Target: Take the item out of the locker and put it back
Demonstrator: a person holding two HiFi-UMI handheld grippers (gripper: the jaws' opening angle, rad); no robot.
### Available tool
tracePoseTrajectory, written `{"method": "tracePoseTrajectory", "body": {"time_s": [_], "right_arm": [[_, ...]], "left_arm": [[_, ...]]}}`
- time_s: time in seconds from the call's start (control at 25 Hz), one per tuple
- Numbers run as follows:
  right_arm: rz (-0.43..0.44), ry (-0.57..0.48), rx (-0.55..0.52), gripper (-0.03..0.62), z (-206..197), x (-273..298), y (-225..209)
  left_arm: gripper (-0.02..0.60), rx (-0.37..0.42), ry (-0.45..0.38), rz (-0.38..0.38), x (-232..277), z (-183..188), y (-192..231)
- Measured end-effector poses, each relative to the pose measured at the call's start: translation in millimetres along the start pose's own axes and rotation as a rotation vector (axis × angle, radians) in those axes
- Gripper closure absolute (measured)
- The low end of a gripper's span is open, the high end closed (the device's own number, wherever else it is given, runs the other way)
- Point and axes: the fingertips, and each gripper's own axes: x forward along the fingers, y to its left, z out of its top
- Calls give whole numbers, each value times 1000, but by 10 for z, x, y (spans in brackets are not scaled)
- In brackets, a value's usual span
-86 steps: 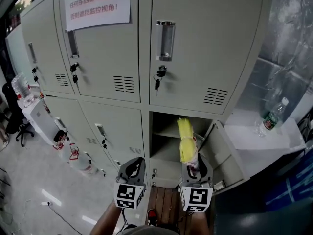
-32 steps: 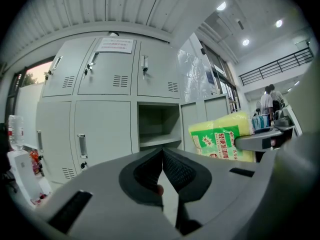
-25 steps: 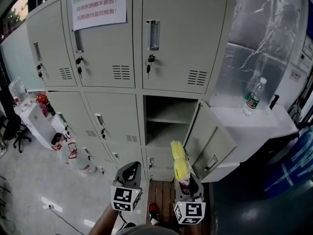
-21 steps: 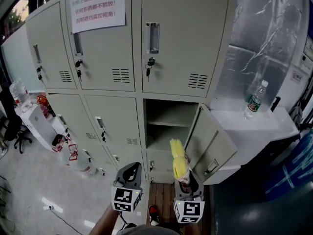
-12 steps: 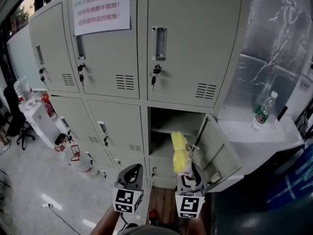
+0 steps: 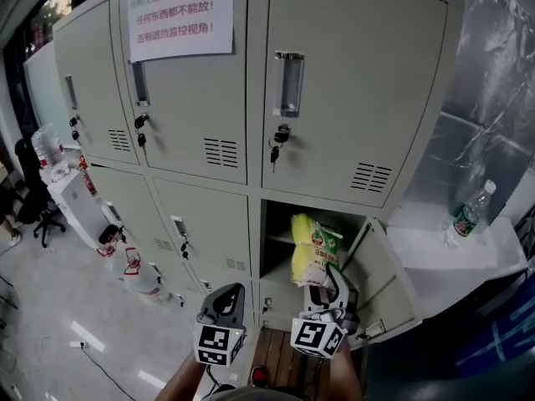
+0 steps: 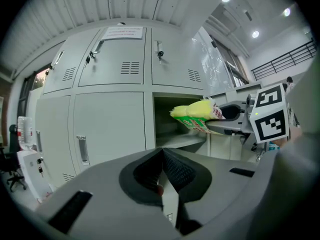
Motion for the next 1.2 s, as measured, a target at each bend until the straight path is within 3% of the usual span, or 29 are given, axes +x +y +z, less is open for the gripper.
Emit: {"method": "tracePoseTrajectory", "body": {"time_s": [0.52,0.88,1.04,1.2], "right_arm": [[31,95,-318,391,-296,783,257],[77,167,-432,385,-580,1131,393],[75,196,-534,378,-645,1234,461],[55,193,-571,372,-687,1324,491]], "left_arm": [[557,-10,22,43,240,-74,254],[557,-20,68,45,371,-190,298],[557,-22,37,66,419,-129,359],[557,-23,41,69,431,-142,361]]}}
